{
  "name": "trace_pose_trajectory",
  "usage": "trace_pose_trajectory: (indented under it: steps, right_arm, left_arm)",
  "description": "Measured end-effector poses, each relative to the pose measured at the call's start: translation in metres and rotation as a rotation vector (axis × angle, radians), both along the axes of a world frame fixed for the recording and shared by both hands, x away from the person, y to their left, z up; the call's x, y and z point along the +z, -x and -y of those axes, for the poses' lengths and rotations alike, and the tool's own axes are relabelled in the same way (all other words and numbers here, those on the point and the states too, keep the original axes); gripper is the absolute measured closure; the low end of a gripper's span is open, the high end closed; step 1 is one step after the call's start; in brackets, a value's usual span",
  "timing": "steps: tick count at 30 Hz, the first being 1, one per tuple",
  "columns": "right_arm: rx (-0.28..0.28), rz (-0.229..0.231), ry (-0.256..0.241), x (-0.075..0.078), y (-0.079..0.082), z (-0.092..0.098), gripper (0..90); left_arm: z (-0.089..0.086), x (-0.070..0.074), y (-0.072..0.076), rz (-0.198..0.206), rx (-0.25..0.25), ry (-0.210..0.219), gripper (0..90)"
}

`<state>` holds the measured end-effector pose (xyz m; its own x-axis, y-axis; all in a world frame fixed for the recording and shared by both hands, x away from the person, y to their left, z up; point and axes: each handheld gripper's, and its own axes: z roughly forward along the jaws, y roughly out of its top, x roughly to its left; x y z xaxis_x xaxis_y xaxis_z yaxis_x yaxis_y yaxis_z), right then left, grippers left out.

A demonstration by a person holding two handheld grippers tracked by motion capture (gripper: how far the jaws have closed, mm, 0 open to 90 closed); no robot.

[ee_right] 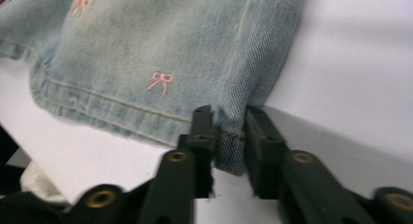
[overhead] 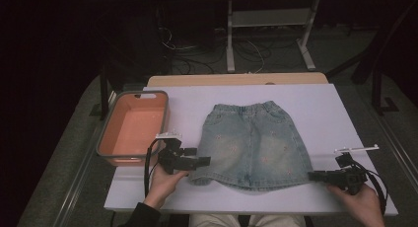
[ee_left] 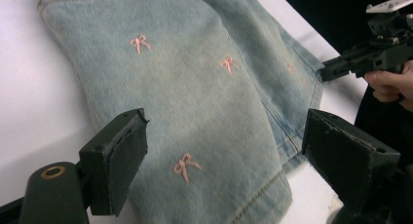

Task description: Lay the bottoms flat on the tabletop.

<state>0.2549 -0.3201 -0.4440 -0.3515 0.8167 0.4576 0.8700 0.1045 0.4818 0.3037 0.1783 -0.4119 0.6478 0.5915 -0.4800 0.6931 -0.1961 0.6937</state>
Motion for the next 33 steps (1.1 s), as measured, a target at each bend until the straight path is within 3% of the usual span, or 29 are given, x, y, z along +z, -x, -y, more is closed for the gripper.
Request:
trace_pose_trajectory:
  steps: [3,8,11,18,21,25,33]
  right_arm:
    - [-0.001,0.023,0.01,0.005,0.0,0.002,77.7]
    - [-0.073,0.093,-0.022,0.014,0.006,0.015,77.8]
    - [-0.085,0.092,-0.035,0.014,0.007,0.018,77.7]
    - [-0.087,0.079,-0.029,0.012,0.007,0.019,77.8]
    - [-0.086,0.079,-0.024,0.011,0.007,0.018,77.8]
    - [-0.081,0.078,-0.019,0.011,0.007,0.017,77.7]
    - [-0.068,0.067,-0.012,0.009,0.006,0.015,77.7]
  left_arm:
    - [-0.004,-0.001,0.003,-0.015,0.013,-0.002,19.6]
    - [-0.007,-0.004,0.005,-0.043,0.008,-0.015,21.8]
    - [-0.006,-0.005,0.006,-0.055,0.01,-0.039,22.1]
    - [-0.009,-0.011,0.013,-0.122,0.067,-0.145,31.4]
    - [-0.012,-0.016,0.016,-0.17,0.103,-0.188,39.0]
    - [-0.014,-0.023,0.017,-0.232,0.1,-0.212,49.9]
    - [-0.013,-0.031,0.014,-0.279,0.057,-0.176,85.1]
